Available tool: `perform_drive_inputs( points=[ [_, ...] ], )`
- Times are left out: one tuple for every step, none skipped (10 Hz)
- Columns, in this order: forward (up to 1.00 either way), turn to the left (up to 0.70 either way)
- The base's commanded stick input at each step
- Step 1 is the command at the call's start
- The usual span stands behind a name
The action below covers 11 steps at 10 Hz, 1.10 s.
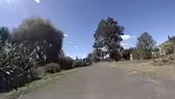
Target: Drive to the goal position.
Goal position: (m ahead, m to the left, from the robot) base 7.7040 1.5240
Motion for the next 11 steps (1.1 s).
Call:
perform_drive_inputs(
  points=[
    [1.0, 0.23],
    [1.0, 0.16],
    [1.0, 0.09],
    [1.0, 0.02],
    [1.0, -0.01],
    [1.0, -0.01],
    [1.0, -0.01],
    [1.0, -0.01],
    [1.0, -0.01],
    [1.0, -0.01],
    [1.0, -0.01]
  ],
)
